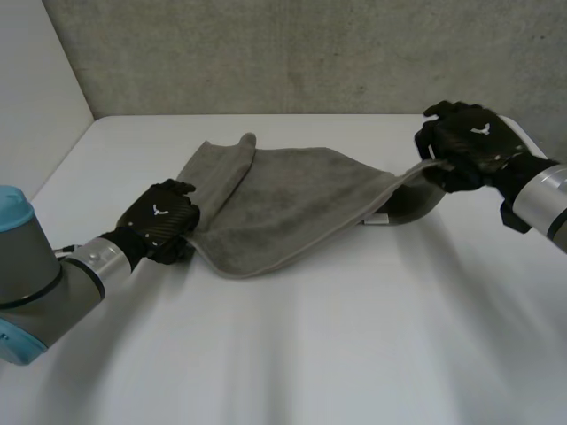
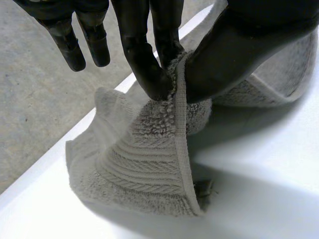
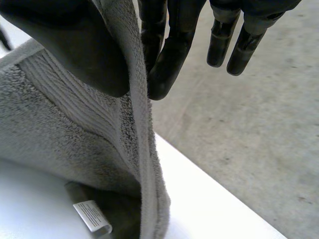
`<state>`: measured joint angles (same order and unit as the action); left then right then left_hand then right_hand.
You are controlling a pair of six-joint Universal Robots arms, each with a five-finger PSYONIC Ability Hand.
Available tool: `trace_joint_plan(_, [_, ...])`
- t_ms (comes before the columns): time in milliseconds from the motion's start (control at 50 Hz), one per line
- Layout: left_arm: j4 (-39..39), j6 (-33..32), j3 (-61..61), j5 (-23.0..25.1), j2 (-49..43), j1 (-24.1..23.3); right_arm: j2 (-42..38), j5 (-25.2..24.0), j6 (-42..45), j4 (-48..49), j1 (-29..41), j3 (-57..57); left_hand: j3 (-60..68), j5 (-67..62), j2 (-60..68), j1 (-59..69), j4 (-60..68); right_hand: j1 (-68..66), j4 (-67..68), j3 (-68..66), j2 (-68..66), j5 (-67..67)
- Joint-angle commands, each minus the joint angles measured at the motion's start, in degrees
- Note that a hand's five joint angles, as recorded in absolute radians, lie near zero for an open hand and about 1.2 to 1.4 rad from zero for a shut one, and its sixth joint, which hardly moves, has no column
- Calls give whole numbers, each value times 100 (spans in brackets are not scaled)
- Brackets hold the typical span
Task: Fold the towel.
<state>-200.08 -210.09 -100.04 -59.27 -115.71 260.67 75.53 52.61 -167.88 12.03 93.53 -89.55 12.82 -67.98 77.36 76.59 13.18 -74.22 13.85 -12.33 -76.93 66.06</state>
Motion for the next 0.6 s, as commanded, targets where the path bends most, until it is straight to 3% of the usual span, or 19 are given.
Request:
trace_joint_plan(20, [-67, 21, -59, -312, -66, -104, 6, 65, -597, 27, -274, 149, -282, 1873, -1811, -1733, -318, -578, -385, 233, -307, 394])
trace_joint_plan(600, [-664, 21, -191, -1060, -365, -324, -205, 170, -711, -16, -581, 368, -282, 2252, -2190, -2112, -318, -578, -385, 233, -307, 394])
